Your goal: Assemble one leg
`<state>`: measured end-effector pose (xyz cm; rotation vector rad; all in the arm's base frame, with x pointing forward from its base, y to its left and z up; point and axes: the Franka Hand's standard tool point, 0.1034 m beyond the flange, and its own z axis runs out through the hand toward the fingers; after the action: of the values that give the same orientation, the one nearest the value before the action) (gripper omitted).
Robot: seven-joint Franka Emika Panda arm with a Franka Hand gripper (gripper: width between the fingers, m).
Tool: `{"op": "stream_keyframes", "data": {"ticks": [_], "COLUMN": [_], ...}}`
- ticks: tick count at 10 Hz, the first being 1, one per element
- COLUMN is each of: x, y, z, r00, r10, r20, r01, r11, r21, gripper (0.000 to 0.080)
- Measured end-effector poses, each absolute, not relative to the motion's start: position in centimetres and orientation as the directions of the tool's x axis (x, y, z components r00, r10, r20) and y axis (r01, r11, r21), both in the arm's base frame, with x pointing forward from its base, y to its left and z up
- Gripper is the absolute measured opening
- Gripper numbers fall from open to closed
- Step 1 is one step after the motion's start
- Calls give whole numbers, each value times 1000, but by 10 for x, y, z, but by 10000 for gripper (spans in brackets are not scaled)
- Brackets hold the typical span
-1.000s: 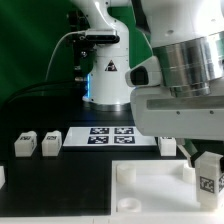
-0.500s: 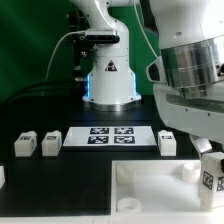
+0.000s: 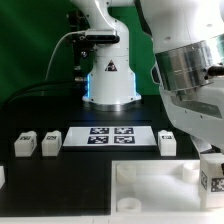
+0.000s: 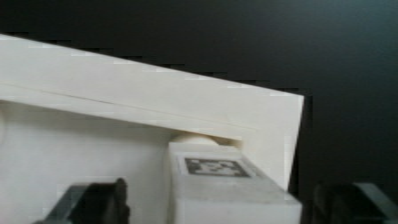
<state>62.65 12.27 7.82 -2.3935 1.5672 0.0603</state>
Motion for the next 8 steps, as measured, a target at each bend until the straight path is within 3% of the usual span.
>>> {"op": "stream_keyframes", "data": {"ticks": [1,2,3,5,6,8], "x": [622,621,629,627,628,634], "y": [123,126,127,125,124,115], "z": [77,82,84,82,82,81], "r00": [600,776,822,927,967,991], "r10": [-785,-621,-564,-372,-253,125], "r20": [-150,-115,-79,-41,-12,57], "r01": [-797,-631,-569,-373,-251,131], "r11": [-570,-762,-804,-910,-952,-985], "r21": [-200,-145,-174,-183,-172,-111], "gripper": [624,642,642,648,649,649]}}
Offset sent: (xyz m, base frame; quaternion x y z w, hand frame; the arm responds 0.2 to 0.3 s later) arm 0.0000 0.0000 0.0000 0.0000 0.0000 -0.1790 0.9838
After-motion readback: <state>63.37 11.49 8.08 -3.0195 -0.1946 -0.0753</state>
